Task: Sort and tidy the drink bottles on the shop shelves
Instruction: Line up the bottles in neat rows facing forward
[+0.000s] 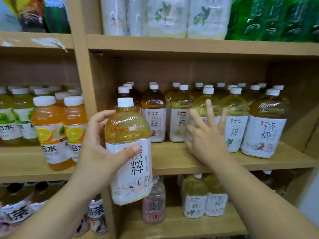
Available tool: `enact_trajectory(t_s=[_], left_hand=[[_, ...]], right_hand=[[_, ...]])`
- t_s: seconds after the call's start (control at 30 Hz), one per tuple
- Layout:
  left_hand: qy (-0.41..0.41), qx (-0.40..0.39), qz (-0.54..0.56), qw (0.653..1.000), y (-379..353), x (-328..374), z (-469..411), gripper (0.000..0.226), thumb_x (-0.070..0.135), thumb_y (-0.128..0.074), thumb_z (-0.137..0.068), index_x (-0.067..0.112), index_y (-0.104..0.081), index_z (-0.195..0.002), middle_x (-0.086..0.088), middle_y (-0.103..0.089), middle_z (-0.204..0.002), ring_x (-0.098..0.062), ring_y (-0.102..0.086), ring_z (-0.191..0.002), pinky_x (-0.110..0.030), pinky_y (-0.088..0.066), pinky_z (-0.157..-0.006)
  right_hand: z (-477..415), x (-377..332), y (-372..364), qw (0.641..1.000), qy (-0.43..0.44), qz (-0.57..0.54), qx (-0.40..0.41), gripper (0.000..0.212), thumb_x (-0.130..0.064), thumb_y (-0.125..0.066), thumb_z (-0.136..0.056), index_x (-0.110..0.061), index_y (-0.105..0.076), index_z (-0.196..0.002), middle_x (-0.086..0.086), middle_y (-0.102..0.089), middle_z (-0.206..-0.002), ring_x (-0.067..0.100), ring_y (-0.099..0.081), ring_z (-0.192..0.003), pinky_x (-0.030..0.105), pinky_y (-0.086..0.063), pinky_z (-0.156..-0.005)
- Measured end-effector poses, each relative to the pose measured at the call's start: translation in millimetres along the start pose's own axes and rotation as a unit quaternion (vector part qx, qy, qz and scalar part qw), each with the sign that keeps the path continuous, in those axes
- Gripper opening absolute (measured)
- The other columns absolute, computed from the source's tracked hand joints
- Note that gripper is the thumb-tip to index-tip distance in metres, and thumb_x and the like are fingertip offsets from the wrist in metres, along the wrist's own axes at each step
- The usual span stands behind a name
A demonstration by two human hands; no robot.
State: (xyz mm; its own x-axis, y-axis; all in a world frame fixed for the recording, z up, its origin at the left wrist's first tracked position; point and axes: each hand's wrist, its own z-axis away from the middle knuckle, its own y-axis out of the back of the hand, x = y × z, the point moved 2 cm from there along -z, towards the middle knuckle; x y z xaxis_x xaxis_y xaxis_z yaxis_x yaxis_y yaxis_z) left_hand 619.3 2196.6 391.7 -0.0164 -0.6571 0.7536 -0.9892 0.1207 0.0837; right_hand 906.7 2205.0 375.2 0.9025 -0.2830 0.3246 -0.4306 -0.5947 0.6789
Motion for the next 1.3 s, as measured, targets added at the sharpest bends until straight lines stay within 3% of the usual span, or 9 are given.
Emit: enact_trajectory(t_s=[0.2,0.4,0.67,0.77,0.87,1.0,1.07,1.17,1.3], left_hand=[[-0.007,-0.005,0.004,1.0,-73.2,-4.5,-21.1,0.081,0.021,-0.089,-0.062,0.047,-0.046,-0.126,0.019,-0.065,-0.115,-0.01,-0.07,-0.107,-0.037,-0.062,-0.084],[-0.015,-0.014,-0.017,1.0,-122.1,-32.6,-54.7,0.083,0.009,-0.09,-0.07,0.047,-0.045,-0.129,0.011,-0.061,-0.125,-0.012,-0.066,-0.114,-0.048,-0.058,-0.094],[0.007,-0.055,-0.029,0.998,-154.2,-55.9,-82.8,0.084,0.005,-0.084,-0.079,0.037,-0.036,-0.14,0.021,-0.058,-0.123,0.006,-0.063,-0.111,-0.029,-0.056,-0.096],[0.011,-0.072,-0.068,0.995,-157.5,-63.6,-85.2,0.082,0.016,-0.079,-0.087,0.041,-0.028,-0.146,0.024,-0.055,-0.129,0.007,-0.058,-0.117,-0.036,-0.052,-0.104],[-0.026,-0.035,-0.203,0.978,-155.2,-65.1,-85.5,0.084,0.047,-0.073,-0.087,0.041,-0.022,-0.154,0.003,-0.046,-0.148,-0.012,-0.044,-0.135,-0.045,-0.042,-0.111],[-0.013,-0.039,-0.29,0.956,-154.8,-67.2,-75.0,0.103,0.057,-0.07,-0.084,0.034,-0.005,-0.16,-0.002,-0.05,-0.149,-0.023,-0.05,-0.134,-0.043,-0.047,-0.101],[-0.004,-0.05,-0.288,0.956,-155.2,-72.6,-64.4,0.102,0.058,-0.066,-0.086,0.034,0.0,-0.16,0.002,-0.055,-0.147,-0.023,-0.056,-0.13,-0.045,-0.05,-0.1],[-0.001,-0.04,-0.278,0.96,-155.4,-75.6,-56.9,0.087,0.067,-0.056,-0.085,0.034,-0.017,-0.154,0.006,-0.061,-0.138,-0.022,-0.063,-0.119,-0.05,-0.056,-0.094],[0.001,-0.039,-0.267,0.963,-157.7,-69.2,-54.5,0.078,0.058,-0.059,-0.09,0.038,-0.017,-0.153,0.009,-0.064,-0.133,-0.021,-0.065,-0.116,-0.05,-0.057,-0.092]], right_hand=[[3.5,23.7,-8.7,0.997,0.064,0.036,0.008,0.051,-0.068,-0.057,-0.086,-0.038,-0.066,-0.127,-0.004,-0.028,-0.166,0.048,0.01,-0.154,0.08,0.012,-0.11],[7.0,35.5,-15.7,0.997,0.075,-0.011,0.032,0.049,-0.06,-0.062,-0.086,-0.033,-0.067,-0.126,-0.003,-0.034,-0.162,0.046,0.006,-0.154,0.083,-0.001,-0.109],[12.4,53.7,-32.9,0.989,0.091,-0.054,0.102,0.043,-0.055,-0.068,-0.084,-0.026,-0.071,-0.115,-0.003,-0.04,-0.159,0.044,-0.004,-0.155,0.08,-0.019,-0.109],[18.3,66.0,-35.3,0.979,0.12,-0.1,0.134,0.056,-0.056,-0.068,-0.086,-0.027,-0.063,-0.134,-0.003,-0.035,-0.164,0.042,-0.01,-0.156,0.077,-0.02,-0.112],[32.2,80.4,-36.6,0.963,0.121,-0.17,0.169,0.054,-0.046,-0.066,-0.093,-0.024,-0.055,-0.141,0.004,-0.036,-0.164,0.038,-0.02,-0.155,0.066,-0.025,-0.119],[54.9,124.2,-35.5,0.953,-0.059,-0.203,0.219,0.059,-0.047,-0.064,-0.093,-0.024,-0.046,-0.144,0.011,-0.036,-0.16,0.036,-0.028,-0.151,0.06,-0.028,-0.118],[65.4,157.0,-33.1,0.918,-0.226,-0.246,0.216,0.076,-0.049,-0.074,-0.087,-0.023,-0.038,-0.149,0.013,-0.028,-0.161,0.037,-0.024,-0.151,0.055,-0.024,-0.121],[75.1,193.4,-37.2,0.815,-0.405,-0.385,0.155,0.116,-0.051,-0.087,-0.071,-0.029,-0.016,-0.16,0.006,-0.017,-0.167,0.028,-0.015,-0.155,0.042,-0.016,-0.12],[73.4,206.1,-54.0,0.712,-0.392,-0.568,0.127,0.108,-0.036,-0.093,-0.068,-0.036,-0.029,-0.155,-0.012,-0.056,-0.141,0.006,-0.058,-0.125,0.034,-0.051,-0.102]])
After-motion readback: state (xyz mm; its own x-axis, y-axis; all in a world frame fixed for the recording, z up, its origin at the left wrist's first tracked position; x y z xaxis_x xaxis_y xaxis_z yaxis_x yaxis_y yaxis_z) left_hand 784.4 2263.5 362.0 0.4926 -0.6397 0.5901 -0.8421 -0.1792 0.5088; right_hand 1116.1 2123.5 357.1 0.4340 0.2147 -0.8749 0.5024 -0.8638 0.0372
